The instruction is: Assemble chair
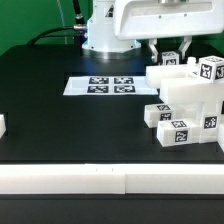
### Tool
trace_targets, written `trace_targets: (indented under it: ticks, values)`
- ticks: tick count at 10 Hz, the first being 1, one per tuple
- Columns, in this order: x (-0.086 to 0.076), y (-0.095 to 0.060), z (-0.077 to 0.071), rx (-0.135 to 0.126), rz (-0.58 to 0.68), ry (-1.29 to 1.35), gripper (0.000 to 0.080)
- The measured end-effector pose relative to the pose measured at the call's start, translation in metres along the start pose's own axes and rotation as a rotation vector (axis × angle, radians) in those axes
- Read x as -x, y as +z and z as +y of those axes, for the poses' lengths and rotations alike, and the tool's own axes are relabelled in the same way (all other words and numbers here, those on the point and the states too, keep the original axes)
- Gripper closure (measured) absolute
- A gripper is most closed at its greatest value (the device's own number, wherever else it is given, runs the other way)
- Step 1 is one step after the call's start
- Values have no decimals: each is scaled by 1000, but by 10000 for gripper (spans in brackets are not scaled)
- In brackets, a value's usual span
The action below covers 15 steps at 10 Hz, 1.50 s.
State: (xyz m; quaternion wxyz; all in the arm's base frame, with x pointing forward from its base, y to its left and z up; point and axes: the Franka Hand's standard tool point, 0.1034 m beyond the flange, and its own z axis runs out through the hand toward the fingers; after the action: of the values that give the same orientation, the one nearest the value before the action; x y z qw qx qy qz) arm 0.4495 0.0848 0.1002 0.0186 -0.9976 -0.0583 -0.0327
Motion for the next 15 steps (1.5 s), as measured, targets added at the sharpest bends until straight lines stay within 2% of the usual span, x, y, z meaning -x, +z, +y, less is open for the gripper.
trace_targets:
  ticks: [3,6,11,13,15]
  values:
    - [-7,-18,-7,-18,12,15,512]
    - [-32,-32,-12,-29,12,8,512]
    - [-30,-29,-11,-27,2,-1,512]
    - [-47,-33,-11,-20,-4,-88,512]
    - [-52,-33,-18,-3,-20,-86,512]
